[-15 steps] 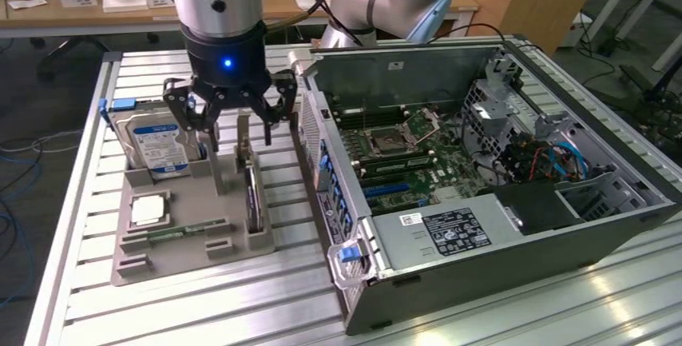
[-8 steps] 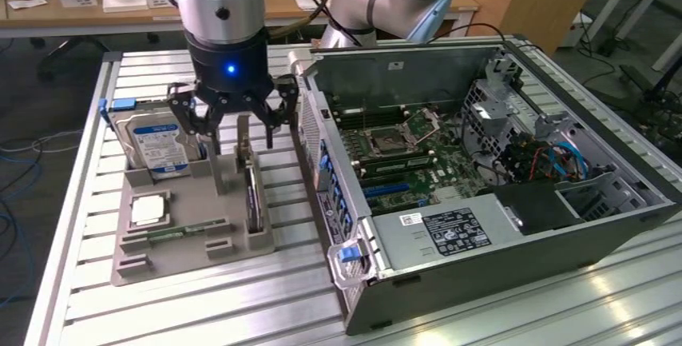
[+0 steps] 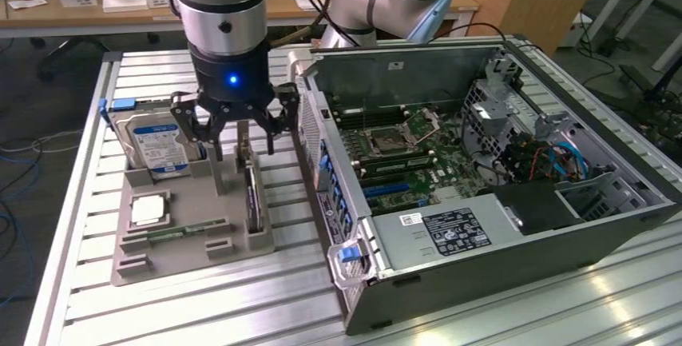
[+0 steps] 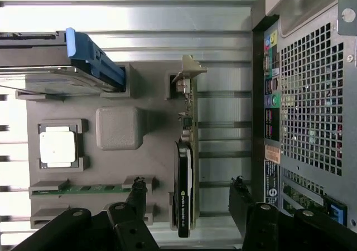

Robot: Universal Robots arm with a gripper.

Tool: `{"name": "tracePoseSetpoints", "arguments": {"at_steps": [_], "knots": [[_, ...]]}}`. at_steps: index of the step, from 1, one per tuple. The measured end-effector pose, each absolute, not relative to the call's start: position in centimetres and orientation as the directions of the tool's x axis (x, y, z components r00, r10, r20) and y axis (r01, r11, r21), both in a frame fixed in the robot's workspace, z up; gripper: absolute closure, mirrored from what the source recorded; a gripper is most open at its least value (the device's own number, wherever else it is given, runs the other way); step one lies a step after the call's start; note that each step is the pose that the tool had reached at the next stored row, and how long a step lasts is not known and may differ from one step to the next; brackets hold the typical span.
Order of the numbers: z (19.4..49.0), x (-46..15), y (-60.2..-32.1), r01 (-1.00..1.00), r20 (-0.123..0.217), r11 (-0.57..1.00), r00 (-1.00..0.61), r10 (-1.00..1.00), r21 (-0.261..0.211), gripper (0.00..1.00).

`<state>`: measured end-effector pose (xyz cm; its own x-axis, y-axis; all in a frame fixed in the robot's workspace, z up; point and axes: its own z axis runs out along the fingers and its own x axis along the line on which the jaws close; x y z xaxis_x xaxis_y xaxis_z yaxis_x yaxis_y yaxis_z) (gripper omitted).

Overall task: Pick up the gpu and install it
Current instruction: 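Pick up the gpu and move the gpu toward the slot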

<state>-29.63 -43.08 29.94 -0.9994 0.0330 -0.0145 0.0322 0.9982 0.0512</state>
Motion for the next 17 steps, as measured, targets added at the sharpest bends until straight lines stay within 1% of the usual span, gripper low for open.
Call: {"name": "tracePoseSetpoints", "arguments": {"at_steps": [14, 15, 17], "knots": [[28.2, -29.6, -43.1, 0.032, -0.014, 0.998, -0.999, 0.033, 0.051, 0.29], [27.3, -29.6, -43.1, 0.032, -0.015, 0.998, -0.999, 0.033, 0.051, 0.29], [27.0, -29.6, -43.1, 0.032, -0.015, 0.998, -0.999, 0.033, 0.051, 0.29]]}}
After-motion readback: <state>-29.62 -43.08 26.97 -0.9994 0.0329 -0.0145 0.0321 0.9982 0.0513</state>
